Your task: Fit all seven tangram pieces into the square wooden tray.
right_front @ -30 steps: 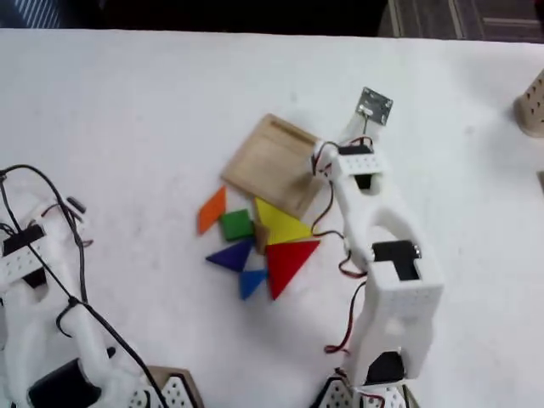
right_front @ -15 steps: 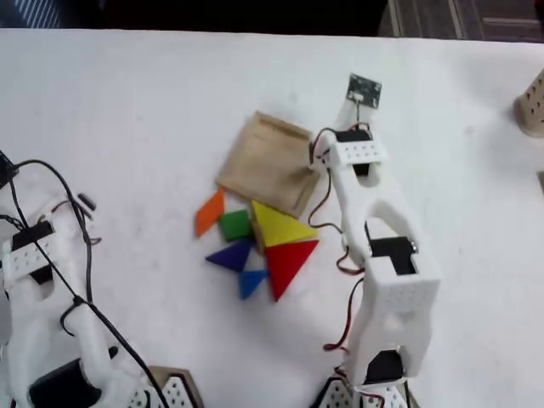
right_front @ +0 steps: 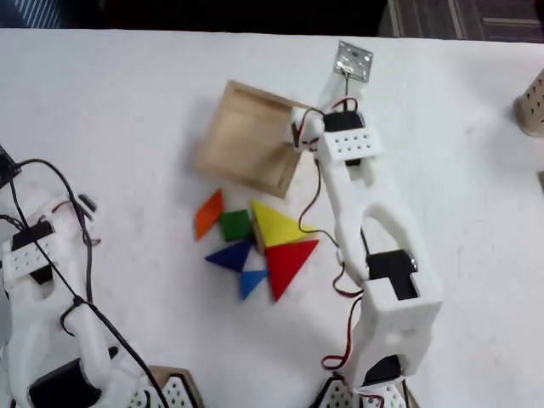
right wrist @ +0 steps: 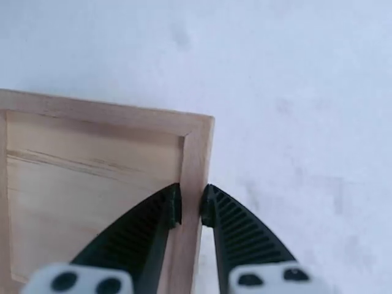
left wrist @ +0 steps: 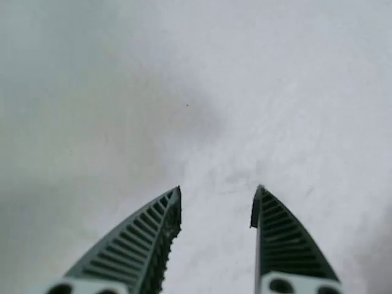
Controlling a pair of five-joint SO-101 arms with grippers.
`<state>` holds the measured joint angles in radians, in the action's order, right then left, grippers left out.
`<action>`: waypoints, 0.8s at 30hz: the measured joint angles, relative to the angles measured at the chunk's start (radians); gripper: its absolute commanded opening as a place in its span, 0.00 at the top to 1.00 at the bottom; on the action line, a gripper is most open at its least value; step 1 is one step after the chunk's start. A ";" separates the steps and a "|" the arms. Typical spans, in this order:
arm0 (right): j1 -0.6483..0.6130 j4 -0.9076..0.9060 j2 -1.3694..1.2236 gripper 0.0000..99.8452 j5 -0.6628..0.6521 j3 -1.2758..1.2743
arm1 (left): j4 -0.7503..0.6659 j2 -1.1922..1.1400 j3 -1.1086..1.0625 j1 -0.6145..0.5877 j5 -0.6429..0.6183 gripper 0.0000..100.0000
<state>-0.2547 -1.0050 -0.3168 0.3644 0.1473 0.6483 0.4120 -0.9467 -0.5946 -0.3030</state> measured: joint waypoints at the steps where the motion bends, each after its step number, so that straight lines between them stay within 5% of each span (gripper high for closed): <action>1: 0.011 -0.046 0.000 0.98 -0.051 0.020 | 0.000 0.000 0.000 0.002 0.012 0.80; 14: 0.336 -0.500 0.034 0.98 -0.663 0.163 | 0.000 0.000 0.000 0.006 0.032 0.80; 18: 0.453 -0.543 0.034 0.98 -0.913 0.163 | 0.000 0.000 0.000 0.006 0.032 0.80; 24: 0.597 -0.477 0.035 0.98 -1.037 0.091 | 0.000 0.000 0.000 0.006 0.032 0.80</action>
<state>0.3422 -1.4822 -0.2816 -0.6728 0.2378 0.6483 0.4120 -0.9467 -0.5884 -0.2708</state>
